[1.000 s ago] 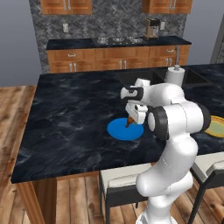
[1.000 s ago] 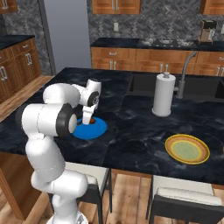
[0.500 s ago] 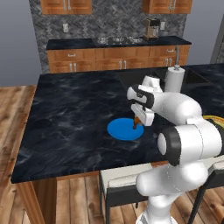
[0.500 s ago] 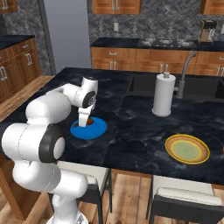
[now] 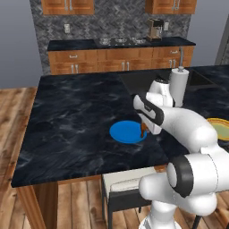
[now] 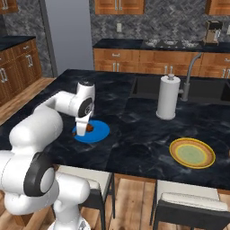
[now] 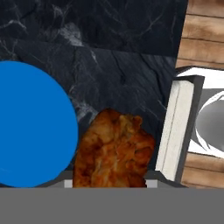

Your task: Pick the chicken drumstick and corn from their plates and place them in the bowl. Then put the bowl in the fridge.

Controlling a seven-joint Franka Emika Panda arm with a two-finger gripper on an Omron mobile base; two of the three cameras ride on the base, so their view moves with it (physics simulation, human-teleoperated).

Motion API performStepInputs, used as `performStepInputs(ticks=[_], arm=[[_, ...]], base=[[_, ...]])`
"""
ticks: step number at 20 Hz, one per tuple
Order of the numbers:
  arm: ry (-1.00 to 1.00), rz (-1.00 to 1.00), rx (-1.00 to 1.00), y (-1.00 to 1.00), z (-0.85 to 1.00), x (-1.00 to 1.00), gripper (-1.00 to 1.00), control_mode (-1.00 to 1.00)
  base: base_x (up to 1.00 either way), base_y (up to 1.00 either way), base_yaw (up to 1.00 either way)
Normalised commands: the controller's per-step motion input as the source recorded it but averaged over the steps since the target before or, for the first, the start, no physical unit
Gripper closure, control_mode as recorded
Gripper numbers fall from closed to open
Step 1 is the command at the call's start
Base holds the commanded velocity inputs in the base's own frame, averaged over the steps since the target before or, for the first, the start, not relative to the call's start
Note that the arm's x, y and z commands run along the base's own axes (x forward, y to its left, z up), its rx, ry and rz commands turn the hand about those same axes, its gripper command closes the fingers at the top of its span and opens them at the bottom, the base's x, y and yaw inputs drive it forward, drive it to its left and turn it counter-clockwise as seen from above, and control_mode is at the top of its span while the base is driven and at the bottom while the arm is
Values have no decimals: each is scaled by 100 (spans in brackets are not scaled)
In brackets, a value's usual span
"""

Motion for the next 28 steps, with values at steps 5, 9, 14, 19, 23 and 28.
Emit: performStepInputs(ticks=[5, 9, 14, 19, 23, 28], arm=[[0, 0, 0, 0, 0, 0, 100, -100], [0, 0, 0, 0, 0, 0, 100, -100], [0, 0, 0, 0, 0, -2, 100, 100], [0, 0, 0, 0, 0, 0, 100, 100], [0, 0, 0, 0, 0, 0, 100, 100], [0, 0, 0, 0, 0, 0, 100, 100]], base=[[0, 0, 0], [0, 0, 0], [-8, -1, 0], [-63, -17, -4], [-26, -62, -3], [-6, -83, 0]])
